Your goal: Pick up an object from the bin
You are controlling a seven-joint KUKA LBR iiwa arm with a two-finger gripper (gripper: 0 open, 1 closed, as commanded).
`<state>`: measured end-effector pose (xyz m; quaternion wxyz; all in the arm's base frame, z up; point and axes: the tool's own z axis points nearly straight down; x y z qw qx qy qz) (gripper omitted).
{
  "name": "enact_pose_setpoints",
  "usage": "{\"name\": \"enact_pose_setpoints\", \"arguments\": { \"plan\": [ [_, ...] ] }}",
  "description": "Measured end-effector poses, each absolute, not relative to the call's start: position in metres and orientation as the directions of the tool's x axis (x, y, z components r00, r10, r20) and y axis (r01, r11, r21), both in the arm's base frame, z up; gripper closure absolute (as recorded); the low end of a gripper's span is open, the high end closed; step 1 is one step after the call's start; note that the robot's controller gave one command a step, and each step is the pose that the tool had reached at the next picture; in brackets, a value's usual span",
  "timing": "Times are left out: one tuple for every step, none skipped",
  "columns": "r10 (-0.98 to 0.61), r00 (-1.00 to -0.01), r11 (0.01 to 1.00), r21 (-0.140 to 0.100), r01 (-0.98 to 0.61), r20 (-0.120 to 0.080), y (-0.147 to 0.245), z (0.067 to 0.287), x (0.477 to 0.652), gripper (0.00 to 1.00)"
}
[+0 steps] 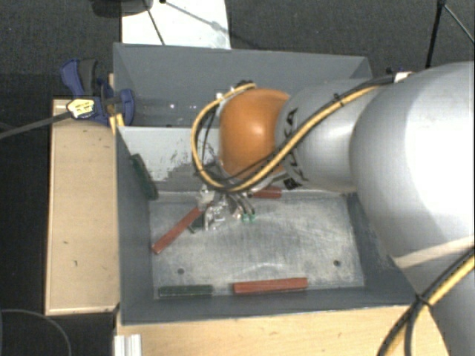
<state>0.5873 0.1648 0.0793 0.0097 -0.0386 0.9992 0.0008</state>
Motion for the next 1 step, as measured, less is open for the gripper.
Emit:
{"name": "enact_pose_setpoints", "arguments": {
  "plan": [
    [-0.075, -0.997, 0.997, 0.001, -0.075, -0.019, 0.1647, 0.0792, 0.5873, 1.0]
  ]
}}
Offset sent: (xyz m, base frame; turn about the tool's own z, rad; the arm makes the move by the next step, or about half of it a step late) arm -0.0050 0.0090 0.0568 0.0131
